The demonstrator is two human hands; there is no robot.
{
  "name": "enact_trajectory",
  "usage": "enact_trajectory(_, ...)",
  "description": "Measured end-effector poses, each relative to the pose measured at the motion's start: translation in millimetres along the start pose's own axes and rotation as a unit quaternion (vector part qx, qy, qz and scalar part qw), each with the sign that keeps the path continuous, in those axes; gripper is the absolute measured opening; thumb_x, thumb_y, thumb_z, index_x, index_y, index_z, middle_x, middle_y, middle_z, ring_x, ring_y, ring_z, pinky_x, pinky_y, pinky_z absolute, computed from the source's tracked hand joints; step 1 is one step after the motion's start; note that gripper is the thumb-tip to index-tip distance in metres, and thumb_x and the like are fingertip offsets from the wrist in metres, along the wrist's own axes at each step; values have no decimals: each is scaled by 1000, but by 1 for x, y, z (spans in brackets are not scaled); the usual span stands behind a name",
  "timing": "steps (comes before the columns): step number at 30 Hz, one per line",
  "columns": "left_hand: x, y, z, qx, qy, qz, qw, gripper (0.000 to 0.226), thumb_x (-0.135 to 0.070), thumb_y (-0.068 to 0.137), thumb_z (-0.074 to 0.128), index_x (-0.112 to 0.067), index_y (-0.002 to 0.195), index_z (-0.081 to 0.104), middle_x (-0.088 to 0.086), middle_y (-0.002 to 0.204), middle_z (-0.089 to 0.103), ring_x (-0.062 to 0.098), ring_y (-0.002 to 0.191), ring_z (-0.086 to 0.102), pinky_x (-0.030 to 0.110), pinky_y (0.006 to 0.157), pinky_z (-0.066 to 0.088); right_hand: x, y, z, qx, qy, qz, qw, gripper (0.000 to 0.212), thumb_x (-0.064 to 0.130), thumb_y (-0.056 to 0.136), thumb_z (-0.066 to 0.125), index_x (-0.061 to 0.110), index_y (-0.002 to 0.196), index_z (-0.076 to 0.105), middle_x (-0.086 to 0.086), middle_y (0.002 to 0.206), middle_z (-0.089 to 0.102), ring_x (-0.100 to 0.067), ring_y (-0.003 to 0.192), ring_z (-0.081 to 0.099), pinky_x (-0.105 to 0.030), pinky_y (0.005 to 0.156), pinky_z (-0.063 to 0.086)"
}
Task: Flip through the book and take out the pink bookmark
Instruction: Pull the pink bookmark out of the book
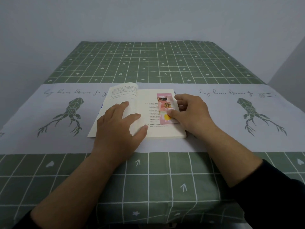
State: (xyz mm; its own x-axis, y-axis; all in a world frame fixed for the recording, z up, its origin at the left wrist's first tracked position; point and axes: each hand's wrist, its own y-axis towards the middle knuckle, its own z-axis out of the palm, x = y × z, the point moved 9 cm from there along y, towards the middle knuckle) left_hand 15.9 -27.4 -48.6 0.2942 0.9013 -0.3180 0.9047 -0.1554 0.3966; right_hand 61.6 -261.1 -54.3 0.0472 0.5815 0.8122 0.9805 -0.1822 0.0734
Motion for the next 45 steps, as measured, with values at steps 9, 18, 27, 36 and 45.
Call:
enact_trajectory(9,1,0,0,-11,-3,2,1000,48,-60,83,55,-29,118,69,4,149,47,28,137,39,53,106,32,-11,4,-6,-12,60,16,998,44,4,90,73,26,128,71,14,93,68,0,71,71,-30,66,64)
enact_trajectory(18,1,0,1,-14,-3,4,1000,51,-62,83,52,-29,119,69,3,150,46,28,138,37,53,108,31,-14,4,-11,-47,73,9,996,47,-4,91,66,42,100,71,2,99,70,-7,62,74,-12,49,50)
enact_trajectory(27,-2,-1,0,16,35,-7,999,86,-94,67,40,-33,123,63,3,154,40,27,140,33,53,109,28,-19,6,-16,-59,40,21,997,48,-11,79,65,20,115,77,2,123,66,-21,99,66,-31,80,60)
enact_trajectory(36,-4,-2,-2,3,29,-7,1000,87,-93,62,51,-31,122,65,4,153,42,27,139,35,53,108,30,-4,-1,-19,-71,-100,-40,992,26,11,82,59,13,98,79,-3,120,66,-26,108,61,-36,90,51)
enact_trajectory(45,-1,-1,-1,-5,32,-11,999,86,-93,63,50,-31,121,65,5,152,42,28,138,36,55,107,32,-3,-3,-15,-55,-248,-54,966,30,30,101,52,16,112,77,-2,148,57,-36,130,46,-41,101,37)
